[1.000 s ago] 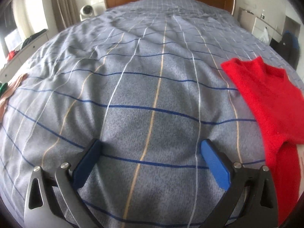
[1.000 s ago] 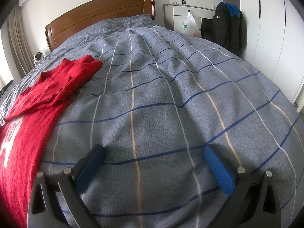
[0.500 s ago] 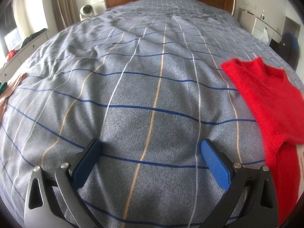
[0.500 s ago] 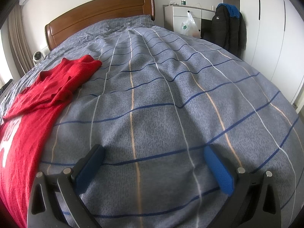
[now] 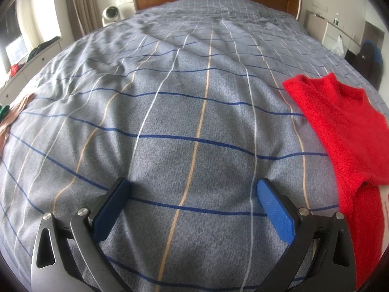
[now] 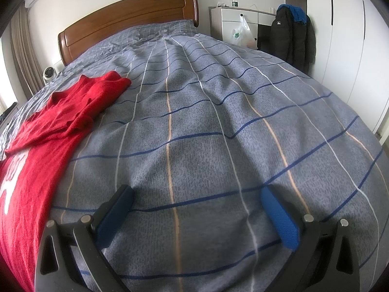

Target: Fold small clothes

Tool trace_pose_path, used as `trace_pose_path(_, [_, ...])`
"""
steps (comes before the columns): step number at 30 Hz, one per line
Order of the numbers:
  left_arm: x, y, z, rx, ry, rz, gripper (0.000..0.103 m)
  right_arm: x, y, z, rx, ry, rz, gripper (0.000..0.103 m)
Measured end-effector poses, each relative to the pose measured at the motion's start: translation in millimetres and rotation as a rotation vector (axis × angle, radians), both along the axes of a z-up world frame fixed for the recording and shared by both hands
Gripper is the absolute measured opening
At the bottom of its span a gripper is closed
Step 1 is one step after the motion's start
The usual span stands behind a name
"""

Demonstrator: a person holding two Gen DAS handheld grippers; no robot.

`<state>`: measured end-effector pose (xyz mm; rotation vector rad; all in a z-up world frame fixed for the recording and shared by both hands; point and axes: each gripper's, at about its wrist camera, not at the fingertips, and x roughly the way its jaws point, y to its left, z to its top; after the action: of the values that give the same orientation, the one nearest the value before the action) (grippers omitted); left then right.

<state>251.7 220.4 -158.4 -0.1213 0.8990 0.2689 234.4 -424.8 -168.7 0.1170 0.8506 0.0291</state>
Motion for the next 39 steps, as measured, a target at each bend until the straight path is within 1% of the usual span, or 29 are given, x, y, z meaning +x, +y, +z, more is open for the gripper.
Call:
trace_pose_path(17, [-1, -1, 1, -0.004, -0.003, 0.0, 0.103, -2, 0, 0, -0.007, -0.003, -0.001, 0.103])
trace_pose_path(23, [1, 2, -2, 0.0, 0.004, 0.003, 0.103, -2, -1, 0, -0.007, -0.003, -0.001, 0.103])
trace_pose_path(25, [3, 7, -2, -0.029, 0.018, -0.006, 0.103, -2, 0, 0, -0.007, -0.003, -0.002, 0.103])
trace_pose_path(27, [2, 11, 1, -0.054, 0.04, -0.034, 0.103, -2, 0, 0, -0.008, -0.003, -0.002, 0.103])
trace_pose_path(29, [-9, 13, 7, -0.084, 0.013, -0.014, 0.102, -2, 0, 0, -0.007, -0.003, -0.003, 0.103])
trace_pose_path(30, [-20, 13, 13, -0.113, -0.017, -0.005, 0.102, -2, 0, 0, -0.008, -0.003, -0.003, 0.103])
trace_pose_path(31, [-30, 10, 19, -0.16, -0.056, -0.029, 0.102, -2, 0, 0, -0.008, -0.003, -0.003, 0.103])
trace_pose_path(32, [-37, 4, 23, -0.205, -0.087, -0.083, 0.102, -2, 0, 0, -0.008, -0.003, -0.003, 0.103])
trace_pose_path(33, [-41, -10, 29, -0.24, -0.104, -0.186, 0.102, -2, 0, 0, -0.008, -0.003, -0.002, 0.103])
trace_pose_path(34, [-42, -22, 31, -0.24, -0.096, -0.259, 0.102, -2, 0, 0, -0.008, -0.003, -0.002, 0.103])
trace_pose_path(35, [-40, -36, 32, -0.218, -0.075, -0.322, 0.102, -2, 0, 0, -0.007, -0.003, -0.002, 0.103])
trace_pose_path(37, [-31, -69, 32, -0.109, -0.024, -0.419, 0.102, -2, 0, 0, -0.008, -0.003, -0.003, 0.103])
trace_pose_path(39, [-17, -90, 30, -0.021, -0.01, -0.451, 0.101, -2, 0, 0, -0.008, -0.003, -0.003, 0.103])
